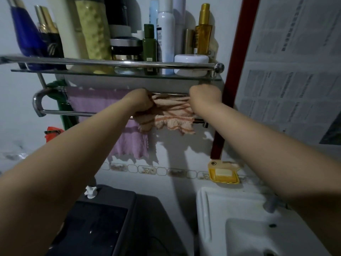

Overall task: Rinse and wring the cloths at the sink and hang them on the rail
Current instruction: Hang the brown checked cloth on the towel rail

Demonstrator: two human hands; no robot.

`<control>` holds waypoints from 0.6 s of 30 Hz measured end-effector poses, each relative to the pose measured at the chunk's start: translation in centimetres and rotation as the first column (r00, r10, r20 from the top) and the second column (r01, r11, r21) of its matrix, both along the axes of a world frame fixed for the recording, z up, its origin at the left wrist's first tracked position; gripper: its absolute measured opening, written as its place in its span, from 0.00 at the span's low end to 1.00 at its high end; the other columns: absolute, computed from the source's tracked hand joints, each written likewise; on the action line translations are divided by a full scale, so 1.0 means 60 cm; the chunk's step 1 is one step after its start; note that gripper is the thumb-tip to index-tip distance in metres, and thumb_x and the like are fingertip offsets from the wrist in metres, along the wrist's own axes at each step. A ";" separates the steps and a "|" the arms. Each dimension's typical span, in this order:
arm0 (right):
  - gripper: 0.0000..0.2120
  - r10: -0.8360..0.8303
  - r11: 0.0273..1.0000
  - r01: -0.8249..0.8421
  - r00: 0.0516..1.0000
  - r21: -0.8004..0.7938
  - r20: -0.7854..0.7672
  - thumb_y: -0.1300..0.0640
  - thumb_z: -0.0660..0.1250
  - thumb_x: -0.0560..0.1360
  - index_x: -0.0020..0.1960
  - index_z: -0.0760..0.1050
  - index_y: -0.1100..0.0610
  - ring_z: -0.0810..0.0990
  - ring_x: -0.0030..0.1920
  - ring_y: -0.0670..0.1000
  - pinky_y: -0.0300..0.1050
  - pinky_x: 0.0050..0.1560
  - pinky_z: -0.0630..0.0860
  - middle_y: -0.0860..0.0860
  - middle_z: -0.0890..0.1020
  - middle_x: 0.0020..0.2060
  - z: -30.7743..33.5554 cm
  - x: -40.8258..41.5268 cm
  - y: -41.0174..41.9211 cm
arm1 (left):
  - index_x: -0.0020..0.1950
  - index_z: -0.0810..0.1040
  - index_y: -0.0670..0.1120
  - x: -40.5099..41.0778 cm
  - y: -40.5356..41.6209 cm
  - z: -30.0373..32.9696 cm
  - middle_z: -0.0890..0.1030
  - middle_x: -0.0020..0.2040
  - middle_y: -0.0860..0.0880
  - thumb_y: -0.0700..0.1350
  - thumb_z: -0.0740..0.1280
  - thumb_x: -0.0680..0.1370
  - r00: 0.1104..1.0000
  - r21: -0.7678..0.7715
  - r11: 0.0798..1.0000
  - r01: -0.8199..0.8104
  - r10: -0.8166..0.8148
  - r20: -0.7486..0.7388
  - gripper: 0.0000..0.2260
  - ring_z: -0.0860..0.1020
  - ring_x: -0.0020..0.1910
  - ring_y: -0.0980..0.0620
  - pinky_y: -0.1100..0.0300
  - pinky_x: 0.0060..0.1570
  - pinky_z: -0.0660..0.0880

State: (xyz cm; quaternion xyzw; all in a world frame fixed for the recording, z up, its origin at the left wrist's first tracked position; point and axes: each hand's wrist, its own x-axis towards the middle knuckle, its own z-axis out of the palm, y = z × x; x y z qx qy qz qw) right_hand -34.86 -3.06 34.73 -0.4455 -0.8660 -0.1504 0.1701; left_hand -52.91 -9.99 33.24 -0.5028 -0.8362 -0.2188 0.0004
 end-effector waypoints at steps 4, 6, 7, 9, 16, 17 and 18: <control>0.10 0.072 0.993 -0.101 0.921 -0.056 -0.383 0.51 0.61 0.77 0.46 0.78 0.55 0.78 0.41 0.55 0.45 0.38 0.73 0.52 0.81 0.42 -0.018 0.033 0.016 | 0.54 0.78 0.38 -0.013 -0.010 -0.005 0.83 0.39 0.44 0.42 0.69 0.75 0.775 0.316 0.946 -0.080 -0.140 0.616 0.10 0.82 0.39 0.47 0.52 0.45 0.80; 0.09 0.064 0.932 -0.283 0.742 -0.225 -0.667 0.49 0.65 0.75 0.46 0.79 0.54 0.79 0.40 0.52 0.44 0.39 0.76 0.50 0.82 0.41 -0.015 0.045 0.020 | 0.52 0.78 0.39 -0.005 -0.027 -0.001 0.83 0.36 0.45 0.39 0.66 0.77 0.562 0.410 0.911 -0.050 -0.314 0.765 0.06 0.83 0.35 0.49 0.54 0.43 0.82; 0.07 0.040 0.878 -0.390 0.639 -0.279 -0.769 0.51 0.67 0.74 0.46 0.78 0.54 0.81 0.39 0.51 0.42 0.38 0.76 0.51 0.83 0.42 -0.015 0.049 0.021 | 0.52 0.77 0.41 -0.006 -0.033 0.001 0.83 0.39 0.45 0.39 0.65 0.77 0.493 0.436 0.900 -0.003 -0.378 0.784 0.05 0.83 0.37 0.49 0.55 0.44 0.82; 0.08 0.012 0.781 -0.545 0.500 -0.304 -0.866 0.55 0.69 0.74 0.52 0.78 0.55 0.83 0.42 0.50 0.40 0.37 0.77 0.53 0.84 0.46 -0.019 0.059 0.014 | 0.55 0.76 0.42 -0.009 -0.046 0.002 0.82 0.46 0.42 0.38 0.65 0.77 0.412 0.468 0.879 0.092 -0.462 0.786 0.07 0.83 0.44 0.47 0.53 0.48 0.81; 0.23 0.326 0.944 -0.316 0.939 0.094 -0.114 0.47 0.56 0.79 0.71 0.61 0.54 0.74 0.62 0.59 0.53 0.58 0.68 0.56 0.75 0.63 -0.029 0.026 0.001 | 0.56 0.77 0.47 0.013 0.000 -0.014 0.83 0.49 0.49 0.50 0.69 0.76 0.891 0.551 0.822 0.145 -0.350 0.288 0.11 0.81 0.49 0.49 0.57 0.49 0.77; 0.21 0.298 0.954 -0.292 0.950 0.072 -0.093 0.47 0.55 0.80 0.70 0.63 0.55 0.74 0.61 0.59 0.52 0.56 0.68 0.57 0.75 0.63 -0.021 0.013 0.001 | 0.59 0.76 0.46 0.020 0.005 -0.012 0.82 0.52 0.47 0.52 0.67 0.77 0.944 0.467 0.873 0.141 -0.261 0.203 0.14 0.80 0.50 0.48 0.56 0.51 0.75; 0.19 0.250 0.968 -0.248 0.964 0.039 -0.088 0.48 0.54 0.80 0.68 0.66 0.55 0.74 0.60 0.59 0.50 0.54 0.68 0.57 0.75 0.62 -0.017 -0.003 0.006 | 0.61 0.75 0.45 0.019 0.017 -0.012 0.81 0.54 0.45 0.54 0.65 0.78 0.973 0.379 0.918 0.113 -0.179 0.143 0.16 0.79 0.52 0.47 0.55 0.52 0.74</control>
